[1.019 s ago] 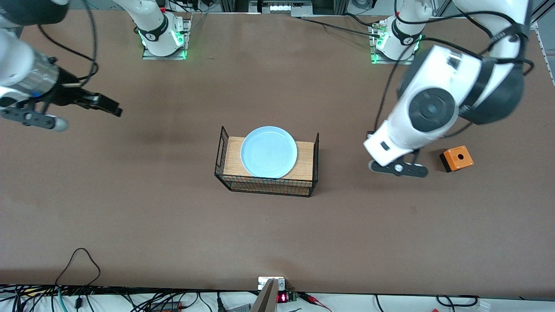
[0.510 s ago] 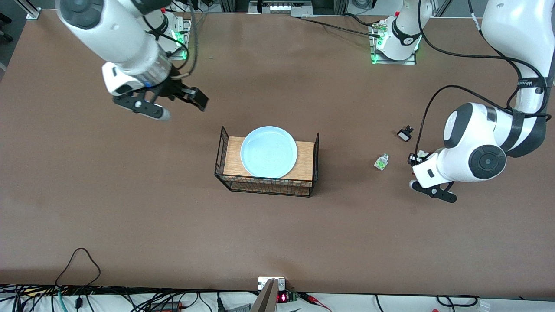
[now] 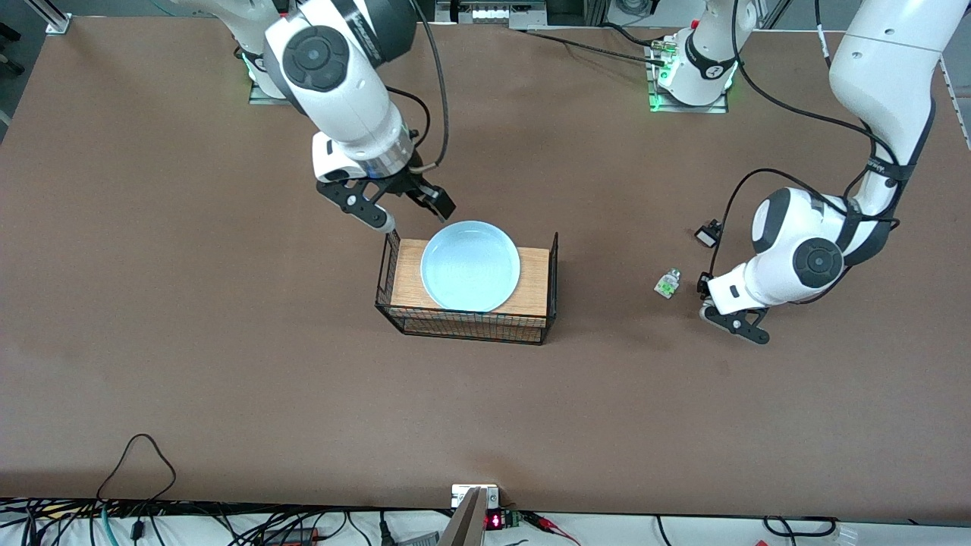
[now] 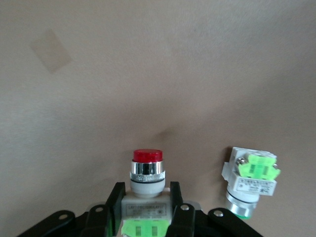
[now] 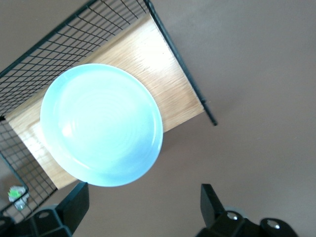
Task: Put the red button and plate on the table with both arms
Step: 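Lower the button onto the table while the right gripper grips the plate rim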
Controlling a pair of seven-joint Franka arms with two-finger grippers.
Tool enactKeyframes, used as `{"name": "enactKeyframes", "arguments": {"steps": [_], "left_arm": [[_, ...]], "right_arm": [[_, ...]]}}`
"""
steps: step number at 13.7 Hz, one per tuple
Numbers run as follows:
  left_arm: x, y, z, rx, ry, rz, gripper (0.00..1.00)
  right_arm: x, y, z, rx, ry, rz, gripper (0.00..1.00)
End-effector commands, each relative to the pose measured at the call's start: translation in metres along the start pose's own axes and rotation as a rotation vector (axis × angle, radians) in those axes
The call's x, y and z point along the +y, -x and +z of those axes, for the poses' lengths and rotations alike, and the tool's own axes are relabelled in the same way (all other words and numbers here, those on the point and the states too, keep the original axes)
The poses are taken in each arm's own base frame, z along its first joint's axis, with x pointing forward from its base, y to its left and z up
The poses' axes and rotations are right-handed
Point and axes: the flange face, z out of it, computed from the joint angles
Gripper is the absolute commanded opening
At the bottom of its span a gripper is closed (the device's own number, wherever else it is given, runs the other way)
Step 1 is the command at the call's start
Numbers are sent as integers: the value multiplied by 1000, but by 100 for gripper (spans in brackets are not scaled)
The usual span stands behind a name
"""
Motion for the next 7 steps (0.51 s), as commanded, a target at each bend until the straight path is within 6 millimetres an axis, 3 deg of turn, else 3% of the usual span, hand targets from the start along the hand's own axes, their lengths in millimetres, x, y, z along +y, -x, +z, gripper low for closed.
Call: {"name": "enactKeyframes", "arguments": {"steps": [1, 2, 3, 5, 6, 7], "left_arm": [[-13, 6, 5, 8, -8, 18, 21], [-14, 7, 5, 8, -8, 17, 25], [-14, 7, 5, 8, -8, 17, 39], [-13, 7, 1, 2, -8, 25, 90], [-9, 5, -7, -13, -9, 28, 100], [-6, 2, -22, -30, -16, 23, 100]], "right_arm": [[-11, -8, 20, -1, -3, 88, 100], [-12, -13, 28, 7, -8, 124, 100], [-13, -18, 36, 10, -11, 161, 100], [-18, -24, 53, 19, -27, 211, 100], [-20, -25, 61, 21, -38, 234, 100], [-23, -27, 71, 26, -51, 248, 100]]}}
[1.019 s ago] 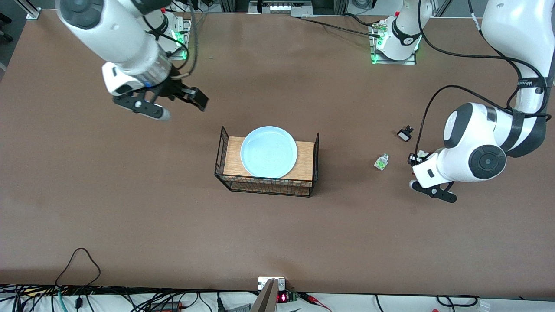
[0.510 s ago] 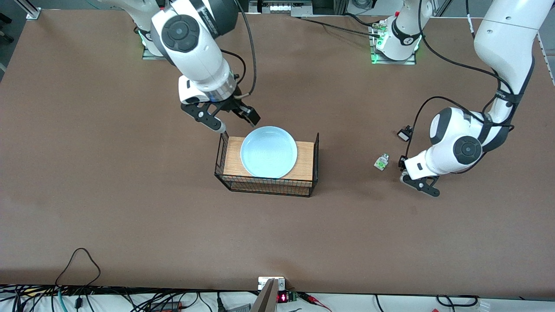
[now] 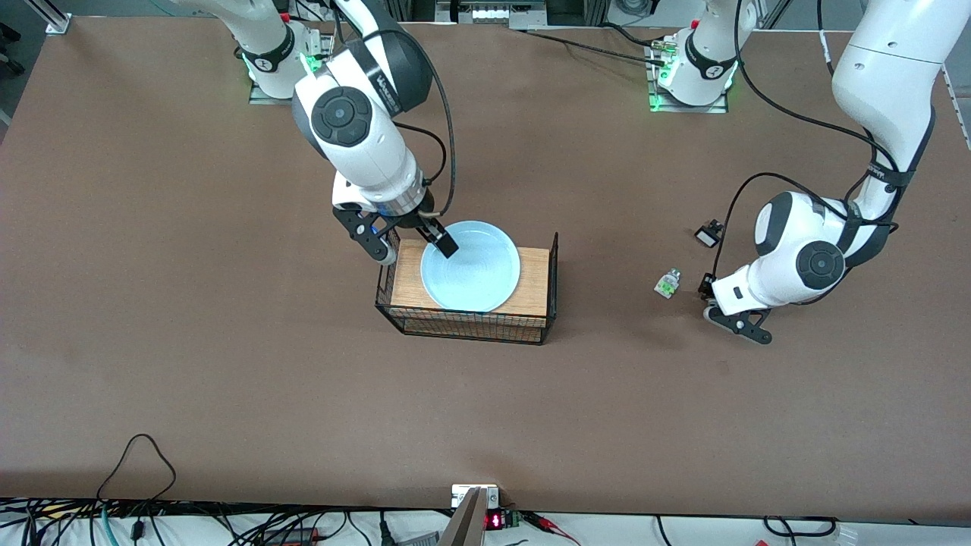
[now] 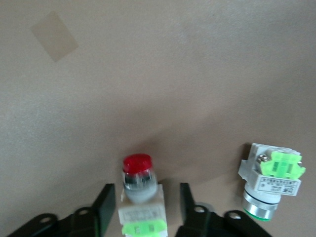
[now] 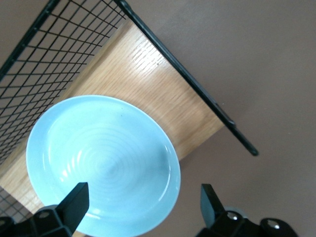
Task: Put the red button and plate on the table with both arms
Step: 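Lower the button onto the table while the right gripper grips the plate rim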
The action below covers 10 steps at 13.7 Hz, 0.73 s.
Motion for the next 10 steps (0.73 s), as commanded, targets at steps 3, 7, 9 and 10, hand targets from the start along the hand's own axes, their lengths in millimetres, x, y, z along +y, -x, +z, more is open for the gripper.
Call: {"name": "enactKeyframes", "arguments": {"steps": [3, 7, 9, 10], "left_arm": [[29, -8, -87, -72, -31, 17, 100], [70, -15, -184, -121, -61, -51, 100], [90, -18, -236, -137, -80, -122, 100], [97, -19, -257, -150, -80, -123, 100]], "right_arm": [[-12, -4, 50, 7, -12, 57, 100], [-9, -4, 59, 7, 6, 57, 83], [-8, -4, 59, 3, 7, 61, 66], [-8, -3, 57, 0, 7, 61, 65]]}}
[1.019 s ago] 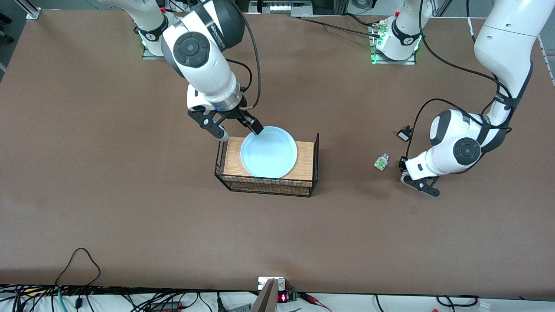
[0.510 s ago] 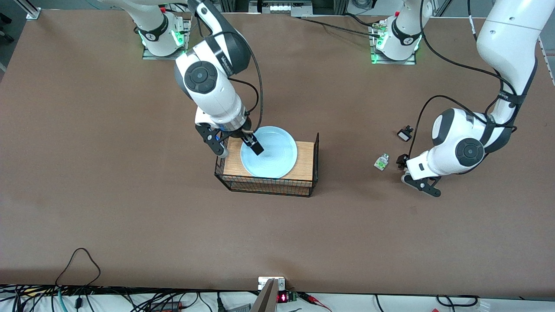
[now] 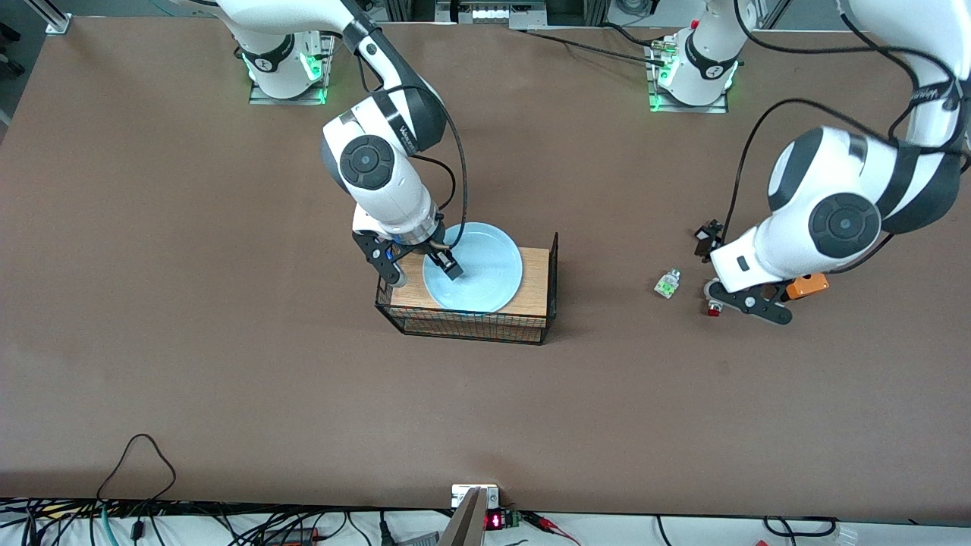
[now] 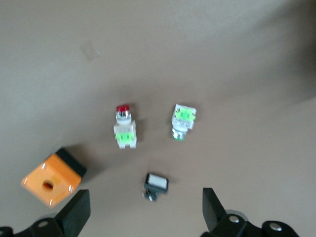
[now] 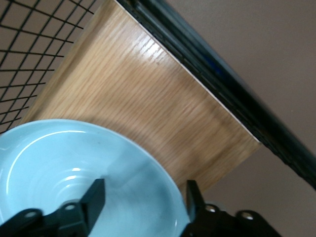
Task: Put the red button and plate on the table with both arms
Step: 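Lower the button onto the table while the right gripper grips the plate rim, then open the left gripper and raise the left arm away from the button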
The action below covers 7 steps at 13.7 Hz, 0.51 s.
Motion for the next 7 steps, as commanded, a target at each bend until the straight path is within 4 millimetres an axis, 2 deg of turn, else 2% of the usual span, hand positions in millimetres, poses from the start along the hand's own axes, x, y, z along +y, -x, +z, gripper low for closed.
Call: {"name": "enactKeyframes", "arguments": {"steps": [1, 3, 5, 6, 7], "left_arm": [[3, 10, -54, -29, -1, -35, 100], [4, 16, -80, -34, 1, -44, 100], [3, 16, -87, -20, 13, -44, 100], [1, 17, -97, 6, 49, -53, 100], [-10, 20, -107, 43, 93, -84, 100]], "right_arm": [[-3, 5, -8, -4, -5, 16, 65], [-3, 7, -12, -6, -9, 16, 66], [-3, 8, -15, -7, -12, 13, 66], [-3, 9, -18, -8, -14, 12, 66], [-3, 9, -20, -8, -17, 12, 66]]}}
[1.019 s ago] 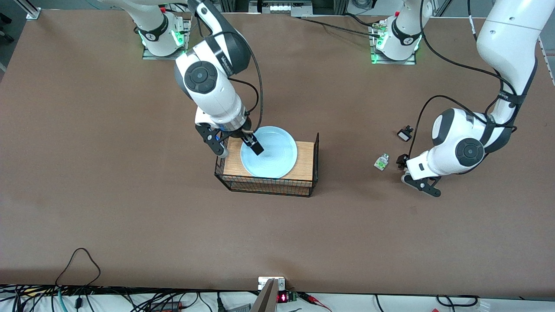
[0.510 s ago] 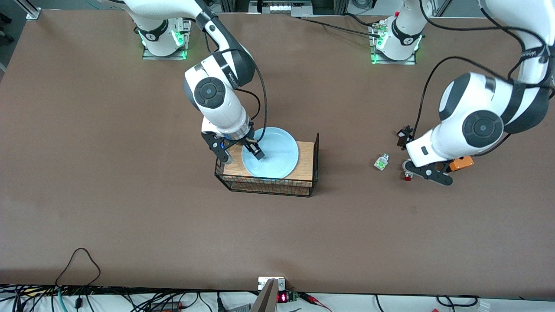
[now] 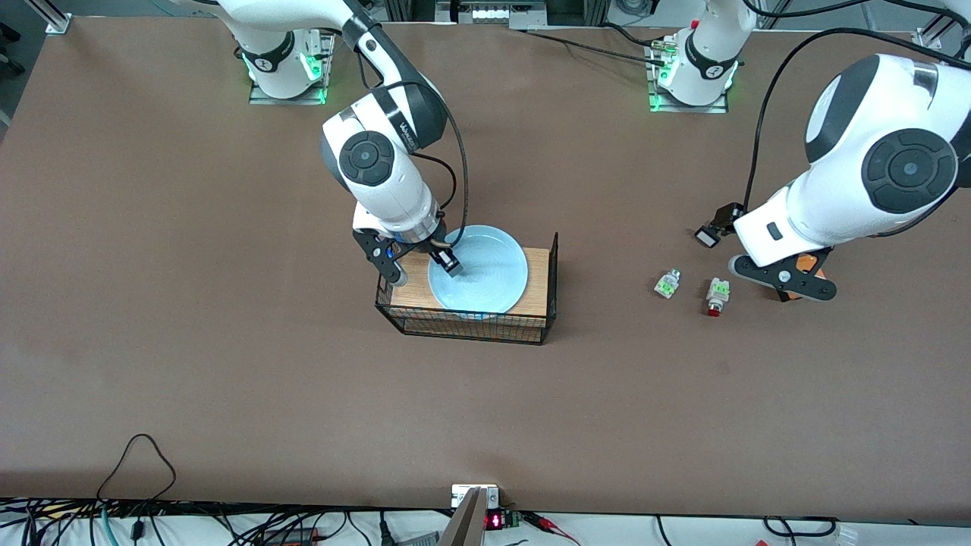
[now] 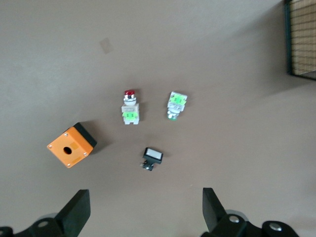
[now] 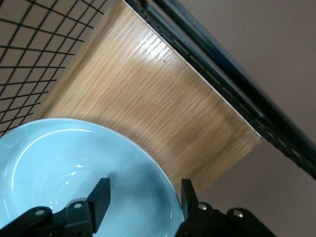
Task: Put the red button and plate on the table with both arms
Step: 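Open the left gripper and raise the left arm away from the button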
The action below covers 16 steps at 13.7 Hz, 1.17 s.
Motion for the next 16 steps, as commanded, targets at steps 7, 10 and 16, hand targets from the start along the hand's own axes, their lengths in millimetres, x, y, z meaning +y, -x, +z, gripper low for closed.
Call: {"name": "enactKeyframes", "arguments": {"steps": [7, 10, 16], "left_arm": [[-28, 54, -58, 211, 56, -171, 100], [-28, 67, -51, 203, 9, -171, 100], [-70, 88, -51, 210, 23, -250, 100]], "right_arm": [[0, 9, -10, -10, 6, 12, 60], [1, 9, -8, -10, 10, 7, 55], [3, 9, -4, -9, 17, 5, 29]]}}
